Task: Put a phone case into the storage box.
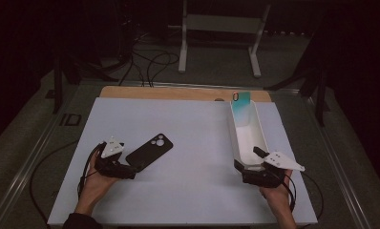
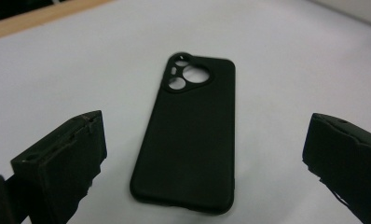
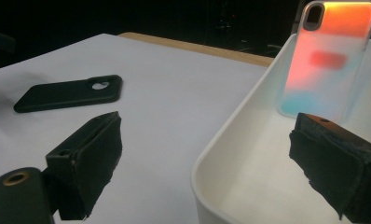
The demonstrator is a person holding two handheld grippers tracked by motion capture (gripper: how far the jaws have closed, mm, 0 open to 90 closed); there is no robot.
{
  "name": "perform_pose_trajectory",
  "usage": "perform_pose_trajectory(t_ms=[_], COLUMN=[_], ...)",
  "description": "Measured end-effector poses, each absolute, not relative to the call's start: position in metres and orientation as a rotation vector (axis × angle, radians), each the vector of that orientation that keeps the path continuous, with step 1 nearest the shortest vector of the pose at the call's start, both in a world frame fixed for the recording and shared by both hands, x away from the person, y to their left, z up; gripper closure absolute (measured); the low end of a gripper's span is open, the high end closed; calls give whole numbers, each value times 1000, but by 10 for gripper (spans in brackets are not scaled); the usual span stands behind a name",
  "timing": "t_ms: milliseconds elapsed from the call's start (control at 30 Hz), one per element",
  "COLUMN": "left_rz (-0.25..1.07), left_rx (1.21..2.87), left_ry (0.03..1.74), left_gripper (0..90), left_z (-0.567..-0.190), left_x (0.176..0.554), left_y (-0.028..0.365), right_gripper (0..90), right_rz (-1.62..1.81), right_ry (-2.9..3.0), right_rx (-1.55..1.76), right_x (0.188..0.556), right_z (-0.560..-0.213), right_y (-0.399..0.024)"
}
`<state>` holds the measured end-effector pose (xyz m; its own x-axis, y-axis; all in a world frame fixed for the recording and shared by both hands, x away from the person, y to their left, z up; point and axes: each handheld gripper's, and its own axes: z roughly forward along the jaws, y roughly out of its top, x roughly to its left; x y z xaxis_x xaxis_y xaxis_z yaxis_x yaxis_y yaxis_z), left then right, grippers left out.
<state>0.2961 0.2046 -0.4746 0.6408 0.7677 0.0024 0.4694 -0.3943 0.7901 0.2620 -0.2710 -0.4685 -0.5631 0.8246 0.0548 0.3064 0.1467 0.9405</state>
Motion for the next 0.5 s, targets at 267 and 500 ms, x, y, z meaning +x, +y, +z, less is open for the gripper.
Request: perform_pose_trajectory(t_ms=[267,500], left_rz=[424,406], left_rx=[2160,2237], left_ry=[958,989], left_gripper=[2,2], left_z=[-481,-489], left_x=[312,324], left_y=[194,188], right_gripper=[91,91], right_rz=[1421,1423], right_ry=[1950,1954], right_rx=[1081,1085], right_x=[263,264], right_z=[-470,-471], right_y=[-272,-272])
